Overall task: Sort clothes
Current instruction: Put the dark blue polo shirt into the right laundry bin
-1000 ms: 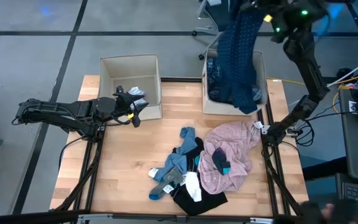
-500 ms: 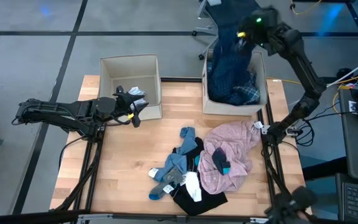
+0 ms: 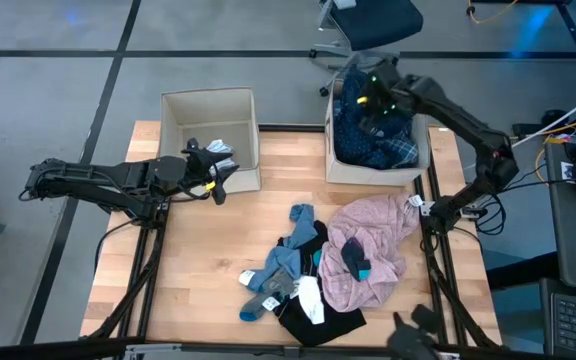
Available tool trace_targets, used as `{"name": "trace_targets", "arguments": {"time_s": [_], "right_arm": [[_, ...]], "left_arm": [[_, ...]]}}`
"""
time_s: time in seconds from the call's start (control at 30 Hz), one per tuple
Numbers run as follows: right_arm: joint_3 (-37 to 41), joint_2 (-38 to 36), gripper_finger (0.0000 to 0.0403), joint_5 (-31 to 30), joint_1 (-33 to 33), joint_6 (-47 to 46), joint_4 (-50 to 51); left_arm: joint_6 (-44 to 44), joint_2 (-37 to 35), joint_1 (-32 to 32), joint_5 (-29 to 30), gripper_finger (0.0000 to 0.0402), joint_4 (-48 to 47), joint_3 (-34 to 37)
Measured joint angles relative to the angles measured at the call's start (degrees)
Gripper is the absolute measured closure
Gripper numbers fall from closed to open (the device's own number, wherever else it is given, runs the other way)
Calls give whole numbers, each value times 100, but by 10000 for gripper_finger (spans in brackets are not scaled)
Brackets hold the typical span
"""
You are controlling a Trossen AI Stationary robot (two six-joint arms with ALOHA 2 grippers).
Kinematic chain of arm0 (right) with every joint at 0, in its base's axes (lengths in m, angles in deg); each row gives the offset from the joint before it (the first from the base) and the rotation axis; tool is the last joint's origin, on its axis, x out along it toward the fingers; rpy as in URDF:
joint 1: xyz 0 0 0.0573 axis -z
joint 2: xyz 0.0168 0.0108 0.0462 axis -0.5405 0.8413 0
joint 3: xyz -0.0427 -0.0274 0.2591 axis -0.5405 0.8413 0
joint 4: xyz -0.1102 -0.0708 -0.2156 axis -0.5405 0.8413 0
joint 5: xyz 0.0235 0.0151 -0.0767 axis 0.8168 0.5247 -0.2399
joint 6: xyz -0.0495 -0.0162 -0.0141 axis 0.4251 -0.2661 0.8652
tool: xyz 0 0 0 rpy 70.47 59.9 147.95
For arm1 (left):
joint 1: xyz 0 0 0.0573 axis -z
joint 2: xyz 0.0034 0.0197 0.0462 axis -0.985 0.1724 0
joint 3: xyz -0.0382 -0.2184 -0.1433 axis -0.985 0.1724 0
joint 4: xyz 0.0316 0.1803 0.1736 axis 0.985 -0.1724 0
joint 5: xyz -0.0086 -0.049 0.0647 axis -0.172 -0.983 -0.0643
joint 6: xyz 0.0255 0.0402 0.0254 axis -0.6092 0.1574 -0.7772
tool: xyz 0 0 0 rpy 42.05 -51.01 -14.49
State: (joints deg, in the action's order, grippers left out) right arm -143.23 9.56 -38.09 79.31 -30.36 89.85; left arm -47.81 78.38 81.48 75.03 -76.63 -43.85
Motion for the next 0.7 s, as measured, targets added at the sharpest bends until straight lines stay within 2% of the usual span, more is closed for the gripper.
{"name": "trace_targets", "arguments": {"time_s": [0.2, 0.37, 0.53, 0.7], "right_arm": [[1446, 24, 393, 531, -7, -418, -1456], [2327, 37, 393, 533, -9, -606, -2253], [2858, 137, 393, 593, -10, -680, -2749], [2996, 227, 381, 619, -11, -1126, -3000]], "left_arm": [[24, 0, 0, 0, 227, -2, 0], [24, 0, 0, 0, 227, -2, 0], [24, 0, 0, 0, 227, -18, 0], [24, 0, 0, -2, 227, -31, 0]]}}
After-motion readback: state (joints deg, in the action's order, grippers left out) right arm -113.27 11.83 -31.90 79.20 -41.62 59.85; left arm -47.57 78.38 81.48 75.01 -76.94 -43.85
